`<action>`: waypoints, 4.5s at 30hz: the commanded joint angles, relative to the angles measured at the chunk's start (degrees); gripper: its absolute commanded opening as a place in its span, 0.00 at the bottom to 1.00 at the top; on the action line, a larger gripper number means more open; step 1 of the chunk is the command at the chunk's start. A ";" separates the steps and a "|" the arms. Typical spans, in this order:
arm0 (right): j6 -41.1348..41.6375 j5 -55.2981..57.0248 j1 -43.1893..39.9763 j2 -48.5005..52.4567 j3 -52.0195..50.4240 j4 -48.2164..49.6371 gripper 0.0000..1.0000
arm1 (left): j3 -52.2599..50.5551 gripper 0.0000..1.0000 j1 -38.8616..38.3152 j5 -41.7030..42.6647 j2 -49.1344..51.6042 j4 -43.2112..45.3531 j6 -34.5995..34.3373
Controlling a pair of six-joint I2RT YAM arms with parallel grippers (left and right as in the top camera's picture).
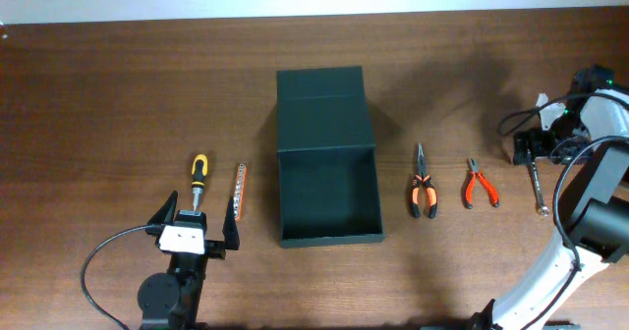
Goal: Pack container
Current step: 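Lower the right gripper onto the wrench's ring end and close it, then lift the wrench and carry it with the right gripper over the box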
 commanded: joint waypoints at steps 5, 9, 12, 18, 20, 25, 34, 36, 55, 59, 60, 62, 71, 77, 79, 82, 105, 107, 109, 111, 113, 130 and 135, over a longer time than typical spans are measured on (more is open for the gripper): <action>-0.33 0.50 0.31 2.93 -0.72 0.55 0.99 | -0.22 0.99 0.31 0.44 -0.44 -0.20 0.70; -0.33 0.50 0.31 3.74 -0.72 0.63 0.99 | -0.22 0.99 0.31 0.44 -0.44 -0.20 0.72; -0.35 0.52 0.31 3.76 -0.72 0.90 0.99 | -0.22 0.99 0.31 0.44 -0.44 -0.20 0.70; -0.33 0.46 0.31 3.76 -0.72 1.05 0.99 | -0.22 0.99 0.31 0.44 -0.44 -0.20 0.72; -0.33 0.48 0.31 3.76 -0.72 1.07 0.99 | -0.22 0.99 0.31 0.42 -0.44 -0.20 0.72; -0.33 -0.50 0.31 3.76 -0.72 1.27 0.99 | -0.22 0.99 0.31 0.44 -0.44 -0.20 0.72; 0.11 -1.05 0.31 3.78 -0.72 1.51 0.99 | -0.22 0.99 0.31 0.44 -0.44 -0.20 0.70; 0.13 -1.73 0.31 3.78 -0.72 1.51 0.99 | -0.22 0.99 0.31 0.44 -0.44 -0.20 0.72; 0.11 -1.66 0.31 3.78 -0.72 1.49 0.85 | -0.22 0.99 0.31 0.44 -0.44 -0.20 0.72; 0.11 -1.68 0.31 3.78 -0.72 1.46 0.77 | -0.22 0.99 0.31 0.44 -0.44 -0.20 0.72; 0.11 -1.66 0.31 3.78 -0.72 1.49 0.72 | -0.22 0.99 0.31 0.44 -0.44 -0.20 0.72; 0.11 -1.68 0.31 3.78 -0.72 1.46 0.61 | -0.22 0.99 0.31 0.44 -0.44 -0.20 0.72; 0.11 -1.66 0.31 3.78 -0.72 1.46 0.47 | -0.22 0.99 0.31 0.44 -0.44 -0.20 0.72; 0.11 -1.64 0.31 3.78 -0.72 1.18 0.36 | -0.22 0.99 0.31 0.44 -0.44 -0.20 0.70; 0.11 -1.64 0.31 3.78 -0.72 1.07 0.32 | -0.22 0.99 0.31 0.44 -0.44 -0.20 0.72; 0.11 -1.64 0.31 3.78 -0.72 1.07 0.22 | -0.22 0.99 0.31 0.44 -0.44 -0.20 0.70; 2.73 -5.62 0.61 3.76 2.97 -2.58 0.04 | -0.22 0.99 0.31 0.44 -0.44 -0.20 0.72; 2.73 -7.56 0.98 3.72 6.03 -4.98 0.04 | -0.22 0.99 0.31 0.44 -0.44 -0.20 0.70; 2.73 -8.70 1.64 3.65 9.73 -7.67 0.04 | -0.22 0.99 0.31 0.42 -0.44 -0.20 0.70; 2.73 -9.70 2.75 3.61 14.88 -11.19 0.04 | -0.22 0.99 0.31 0.44 -0.44 -0.20 0.72; 2.73 -10.14 4.11 3.56 19.87 -14.58 0.04 | -0.22 0.99 0.31 0.44 -0.44 -0.20 0.72; 2.73 -11.65 36.02 2.62 56.28 -38.73 0.04 | -0.22 0.99 0.31 0.44 -0.44 -0.20 0.72; 5.68 -12.02 46.01 2.60 56.26 -39.56 0.04 | -0.22 0.99 0.31 0.44 -0.44 -0.20 0.72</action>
